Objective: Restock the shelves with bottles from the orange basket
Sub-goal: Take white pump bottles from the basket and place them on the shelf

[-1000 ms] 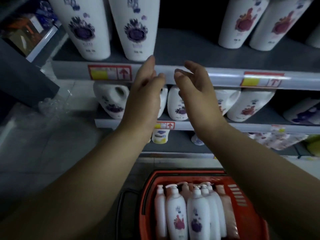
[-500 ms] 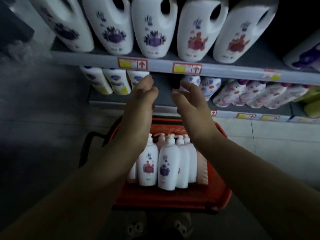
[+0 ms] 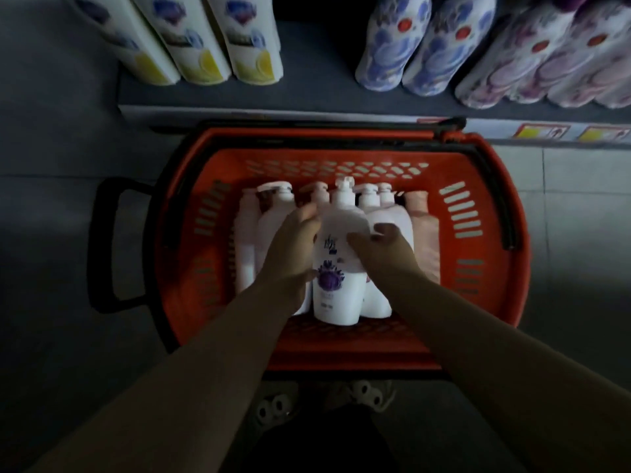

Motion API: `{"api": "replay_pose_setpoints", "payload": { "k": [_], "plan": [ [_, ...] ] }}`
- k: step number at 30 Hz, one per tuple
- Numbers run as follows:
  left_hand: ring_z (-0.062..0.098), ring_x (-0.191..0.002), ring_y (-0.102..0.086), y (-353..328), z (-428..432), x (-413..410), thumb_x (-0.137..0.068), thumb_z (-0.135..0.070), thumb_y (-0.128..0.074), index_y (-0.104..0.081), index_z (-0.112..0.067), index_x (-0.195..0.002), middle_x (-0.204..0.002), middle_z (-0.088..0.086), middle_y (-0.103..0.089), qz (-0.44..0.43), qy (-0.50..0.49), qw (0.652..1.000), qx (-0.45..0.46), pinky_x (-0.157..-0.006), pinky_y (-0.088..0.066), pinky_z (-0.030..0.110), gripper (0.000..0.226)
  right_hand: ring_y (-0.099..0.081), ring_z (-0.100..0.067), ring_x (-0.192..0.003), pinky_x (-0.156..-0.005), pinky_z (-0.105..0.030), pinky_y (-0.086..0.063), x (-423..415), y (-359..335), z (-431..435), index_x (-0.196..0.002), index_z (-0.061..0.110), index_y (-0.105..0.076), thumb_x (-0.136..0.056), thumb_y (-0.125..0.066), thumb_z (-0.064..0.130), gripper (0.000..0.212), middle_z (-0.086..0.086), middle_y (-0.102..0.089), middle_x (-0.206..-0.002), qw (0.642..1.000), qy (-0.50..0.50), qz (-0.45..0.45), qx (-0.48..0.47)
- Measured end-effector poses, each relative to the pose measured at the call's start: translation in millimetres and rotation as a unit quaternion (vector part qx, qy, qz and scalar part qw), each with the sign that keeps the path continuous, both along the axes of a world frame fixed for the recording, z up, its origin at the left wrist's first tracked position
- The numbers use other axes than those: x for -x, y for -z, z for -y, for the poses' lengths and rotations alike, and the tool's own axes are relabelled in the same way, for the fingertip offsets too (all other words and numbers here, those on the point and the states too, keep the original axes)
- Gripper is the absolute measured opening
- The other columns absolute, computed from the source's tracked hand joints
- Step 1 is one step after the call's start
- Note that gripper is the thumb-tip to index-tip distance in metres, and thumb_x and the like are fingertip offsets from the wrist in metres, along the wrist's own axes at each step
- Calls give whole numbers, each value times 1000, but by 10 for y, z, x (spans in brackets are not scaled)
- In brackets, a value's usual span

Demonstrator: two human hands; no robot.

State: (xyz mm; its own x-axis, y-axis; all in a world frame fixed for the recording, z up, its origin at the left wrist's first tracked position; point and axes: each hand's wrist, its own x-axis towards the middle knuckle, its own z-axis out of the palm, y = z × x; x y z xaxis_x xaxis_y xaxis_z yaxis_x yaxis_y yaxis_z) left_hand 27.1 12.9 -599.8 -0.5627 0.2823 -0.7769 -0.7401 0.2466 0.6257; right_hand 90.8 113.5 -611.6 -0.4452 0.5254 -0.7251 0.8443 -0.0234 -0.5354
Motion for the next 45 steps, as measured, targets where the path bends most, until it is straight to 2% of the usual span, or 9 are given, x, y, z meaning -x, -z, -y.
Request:
{"api": "replay_pose_setpoints", "payload": {
  "k": [4,7,11,18,24,28,33,38,45],
  "plan": [
    [-6,-66,-67,342,101,-110,-102,-17,-39,-62,-24,-101,-84,-10,-70,29,21,999,-10,-59,-54,24,25,-61,-19,-73,-54,-29,-49,48,274,50,-102,5,-63,-81,-70,33,36,-7,-65,-89,999,-20,9,-45],
    [11,-85,-70,480,181,-71,-99,-13,-43,-62,-12,-119,-106,5,-70,18,36,999,-19,-66,-59,28,27,-63,-21,-83,-74,-37,-55,122,333,85,-105,6,-61,-75,-77,32,42,-4,-64,-91,998,-57,10,-33],
    [22,-108,-64,497,222,-18,-97,-22,-50,-58,-21,-126,-122,6,-64,23,69,997,-9,-80,-58,45,30,-54,-17,-94,-80,-33,-50,163,351,120,-120,12,-49,-73,-80,27,58,2,-53,-99,997,-79,4,-2],
    [12,-99,-61,210,220,105,-95,-8,-52,-51,-28,-133,-133,-11,-56,15,75,997,-28,-67,-48,32,43,-69,-26,-90,-76,-44,-59,21,54,-40,-114,13,-59,-59,-88,21,63,-8,-68,-105,988,62,-44,133],
    [28,-107,-64,-378,249,170,-95,-8,-52,-50,-32,-132,-120,5,-65,32,79,995,-53,-65,-55,43,44,-72,-26,-87,-75,-44,-60,15,-574,-117,-108,11,-62,-69,-81,11,44,-10,-72,-100,970,68,-103,209],
    [26,-109,-63,-948,245,270,-97,-10,-48,-52,-26,-130,-121,6,-65,26,77,994,-66,-86,-51,56,37,-72,-24,-87,-74,-40,-59,130,-1093,-198,-106,11,-66,-72,-79,10,36,-9,-74,-99,964,37,-147,219],
    [17,-88,-68,-1579,141,417,-96,-15,-52,-58,-23,-123,-106,2,-70,-27,49,994,-97,-68,-57,37,28,-72,-27,-88,-71,-36,-58,337,-1769,-327,-109,7,-67,-76,-76,9,35,-11,-74,-99,952,43,-201,229],
    [23,-89,-72,-2086,-36,571,-92,-15,-57,-65,-22,-107,-100,3,-74,-107,-7,985,-134,-77,-56,46,18,-71,-30,-90,-77,-42,-58,527,-2370,-449,-107,9,-66,-79,-72,11,28,-14,-73,-98,942,32,-258,210],
    [24,-98,-69,-2746,-191,1057,-88,-20,-64,-61,-15,-123,-110,7,-71,-196,10,967,-161,-78,-54,41,36,-71,-26,-93,-80,-40,-58,927,-3037,-581,-119,9,-59,-84,-68,15,36,-12,-72,-104,925,1,-334,179]
  ]
}}
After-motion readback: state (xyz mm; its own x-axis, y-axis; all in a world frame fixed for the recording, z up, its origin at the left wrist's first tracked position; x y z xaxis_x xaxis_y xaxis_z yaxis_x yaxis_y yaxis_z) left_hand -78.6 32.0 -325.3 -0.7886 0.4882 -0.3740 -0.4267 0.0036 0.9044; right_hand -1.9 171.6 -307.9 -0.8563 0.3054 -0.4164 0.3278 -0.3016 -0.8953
